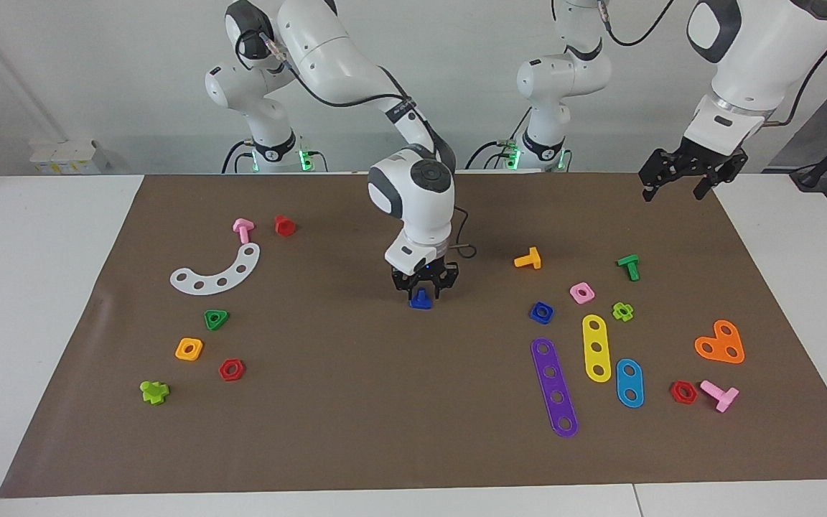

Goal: Unscrew and place screws in storage area

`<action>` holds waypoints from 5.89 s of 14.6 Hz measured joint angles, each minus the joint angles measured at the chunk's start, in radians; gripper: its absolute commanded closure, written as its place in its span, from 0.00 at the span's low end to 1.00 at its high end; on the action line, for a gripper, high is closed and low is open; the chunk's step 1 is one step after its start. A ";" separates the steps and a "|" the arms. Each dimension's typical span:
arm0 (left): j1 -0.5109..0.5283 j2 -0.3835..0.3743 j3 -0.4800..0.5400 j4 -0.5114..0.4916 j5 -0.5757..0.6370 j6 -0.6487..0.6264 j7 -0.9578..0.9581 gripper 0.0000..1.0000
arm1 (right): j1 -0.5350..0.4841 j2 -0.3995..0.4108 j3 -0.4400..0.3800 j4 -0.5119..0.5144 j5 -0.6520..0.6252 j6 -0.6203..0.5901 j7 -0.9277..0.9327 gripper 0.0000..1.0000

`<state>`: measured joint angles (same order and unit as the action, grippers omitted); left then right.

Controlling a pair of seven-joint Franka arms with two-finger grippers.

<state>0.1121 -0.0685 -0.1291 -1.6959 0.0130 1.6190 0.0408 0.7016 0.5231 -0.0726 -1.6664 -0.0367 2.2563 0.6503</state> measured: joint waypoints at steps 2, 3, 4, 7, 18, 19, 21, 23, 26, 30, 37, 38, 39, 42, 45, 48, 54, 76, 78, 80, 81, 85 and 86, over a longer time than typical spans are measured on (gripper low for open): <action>0.000 -0.002 0.000 -0.001 -0.001 -0.023 0.000 0.00 | -0.003 0.000 0.000 0.000 0.000 0.000 -0.008 0.67; 0.000 -0.003 0.001 -0.002 -0.005 -0.032 0.000 0.00 | -0.003 0.000 0.000 0.000 0.000 0.000 -0.008 0.67; 0.001 -0.005 0.001 -0.003 -0.011 -0.043 0.000 0.00 | -0.003 0.000 0.000 0.000 0.000 0.000 -0.009 0.67; 0.001 -0.009 0.003 -0.005 -0.016 -0.063 0.000 0.00 | -0.003 0.000 0.000 0.000 0.000 0.000 -0.009 0.67; 0.004 -0.013 0.013 -0.005 -0.017 -0.065 0.000 0.00 | -0.002 0.000 0.001 -0.008 0.000 0.000 -0.012 1.00; 0.004 -0.013 0.013 -0.005 -0.017 -0.065 0.000 0.00 | -0.002 -0.001 0.001 -0.008 0.000 0.000 -0.012 1.00; 0.004 -0.013 0.013 -0.005 -0.017 -0.065 0.000 0.00 | -0.003 -0.003 0.001 -0.006 0.000 0.000 -0.012 1.00; 0.004 -0.013 0.013 -0.005 -0.017 -0.065 0.000 0.00 | -0.010 -0.013 0.000 0.005 0.000 0.000 -0.012 1.00; 0.005 -0.013 0.013 -0.005 -0.017 -0.065 0.000 0.00 | -0.066 -0.095 -0.003 0.016 0.000 -0.025 -0.012 1.00; 0.005 -0.013 0.013 -0.005 -0.017 -0.065 0.000 0.00 | -0.241 -0.258 -0.005 -0.048 0.000 -0.092 -0.152 1.00; 0.005 -0.013 0.013 -0.005 -0.017 -0.065 0.000 0.00 | -0.508 -0.333 -0.005 -0.238 0.013 -0.072 -0.475 1.00; 0.005 -0.013 0.013 -0.005 -0.017 -0.065 0.000 0.00 | -0.534 -0.333 -0.004 -0.265 0.028 -0.050 -0.513 1.00; 0.005 -0.013 0.013 -0.005 -0.017 -0.065 0.000 0.00 | -0.555 -0.332 -0.004 -0.296 0.042 -0.021 -0.544 1.00; 0.005 -0.013 0.013 -0.005 -0.017 -0.065 0.000 0.00 | -0.586 -0.329 -0.004 -0.383 0.074 0.048 -0.573 1.00; 0.005 -0.013 0.013 -0.005 -0.017 -0.065 0.000 0.00 | -0.586 -0.323 -0.001 -0.417 0.093 0.075 -0.574 1.00; 0.005 -0.013 0.013 -0.005 -0.017 -0.065 0.000 0.00 | -0.586 -0.312 -0.001 -0.457 0.093 0.129 -0.581 1.00; 0.005 -0.013 0.013 -0.005 -0.017 -0.065 0.000 0.00 | -0.587 -0.307 -0.001 -0.450 0.093 0.145 -0.586 0.00; 0.005 -0.013 0.013 -0.005 -0.017 -0.065 0.000 0.00 | -0.639 -0.620 -0.012 0.034 0.014 -0.748 -0.526 0.00; 0.005 -0.013 0.013 -0.005 -0.017 -0.065 0.000 0.00 | -0.641 -0.619 -0.012 0.034 0.001 -0.748 -0.541 0.00; 0.005 -0.013 0.013 -0.005 -0.017 -0.065 0.000 0.00 | -0.640 -0.617 -0.009 0.034 0.001 -0.748 -0.543 0.00; 0.005 -0.013 0.013 -0.005 -0.017 -0.065 0.000 0.00 | -0.640 -0.617 -0.006 0.034 0.001 -0.748 -0.544 0.00; 0.005 -0.013 0.013 -0.005 -0.017 -0.065 0.000 0.00 | -0.646 -0.617 -0.001 0.034 0.001 -0.748 -0.544 0.00; 0.005 -0.013 0.013 -0.005 -0.017 -0.065 0.000 0.00 | -0.655 -0.617 0.005 0.034 0.001 -0.748 -0.544 0.00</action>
<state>0.1169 -0.0814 -0.1159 -1.7013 -0.0039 1.5542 0.0407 0.0468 -0.0943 -0.0672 -1.6325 -0.0359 1.5086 0.1061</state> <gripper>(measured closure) 0.000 0.000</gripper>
